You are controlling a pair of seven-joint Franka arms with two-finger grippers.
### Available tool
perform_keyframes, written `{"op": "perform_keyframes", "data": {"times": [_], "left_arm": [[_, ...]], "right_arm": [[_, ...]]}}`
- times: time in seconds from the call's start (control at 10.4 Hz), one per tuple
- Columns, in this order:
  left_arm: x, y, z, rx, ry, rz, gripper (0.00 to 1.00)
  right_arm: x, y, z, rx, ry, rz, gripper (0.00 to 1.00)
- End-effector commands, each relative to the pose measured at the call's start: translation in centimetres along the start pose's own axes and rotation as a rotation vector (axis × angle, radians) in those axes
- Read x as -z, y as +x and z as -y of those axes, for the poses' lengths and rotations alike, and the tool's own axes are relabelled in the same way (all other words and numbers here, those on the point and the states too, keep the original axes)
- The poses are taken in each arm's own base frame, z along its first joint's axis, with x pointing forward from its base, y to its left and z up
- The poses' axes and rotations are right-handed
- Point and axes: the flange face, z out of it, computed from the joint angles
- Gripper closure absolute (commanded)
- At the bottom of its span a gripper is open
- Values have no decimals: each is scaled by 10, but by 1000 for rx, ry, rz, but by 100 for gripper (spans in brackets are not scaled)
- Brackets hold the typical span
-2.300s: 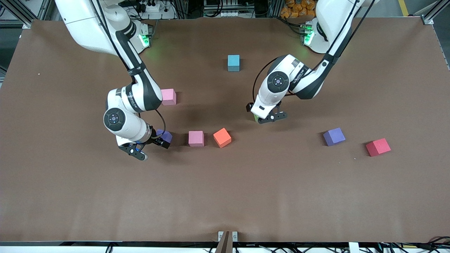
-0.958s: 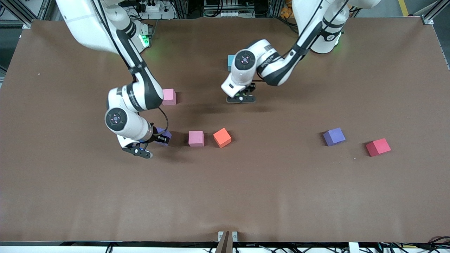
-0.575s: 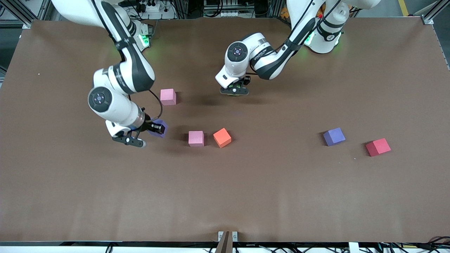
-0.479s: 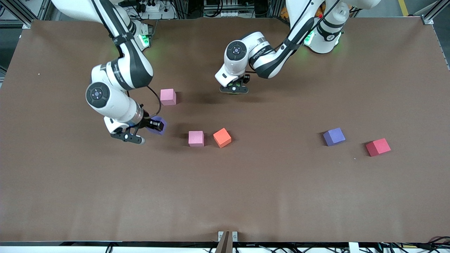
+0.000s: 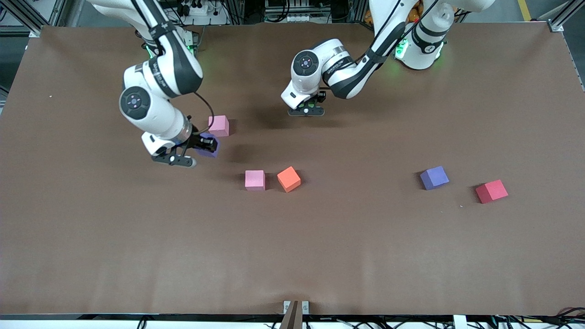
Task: Arrange blocks into number 1
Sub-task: 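Place the green cube below the cyan cube with the left gripper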
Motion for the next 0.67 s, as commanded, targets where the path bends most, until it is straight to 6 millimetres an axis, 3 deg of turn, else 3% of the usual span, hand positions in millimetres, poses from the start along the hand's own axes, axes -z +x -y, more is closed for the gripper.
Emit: {"op": "perform_keyframes", "data": {"times": [0.0, 0.57], "left_arm": [[2, -6, -1, 17, 10, -16, 100], [-2, -17, -9, 17, 10, -10, 100]], "right_arm": [[-1, -15, 1, 8, 10, 21, 43], [-11, -37, 27, 35, 23, 63, 43]]}}
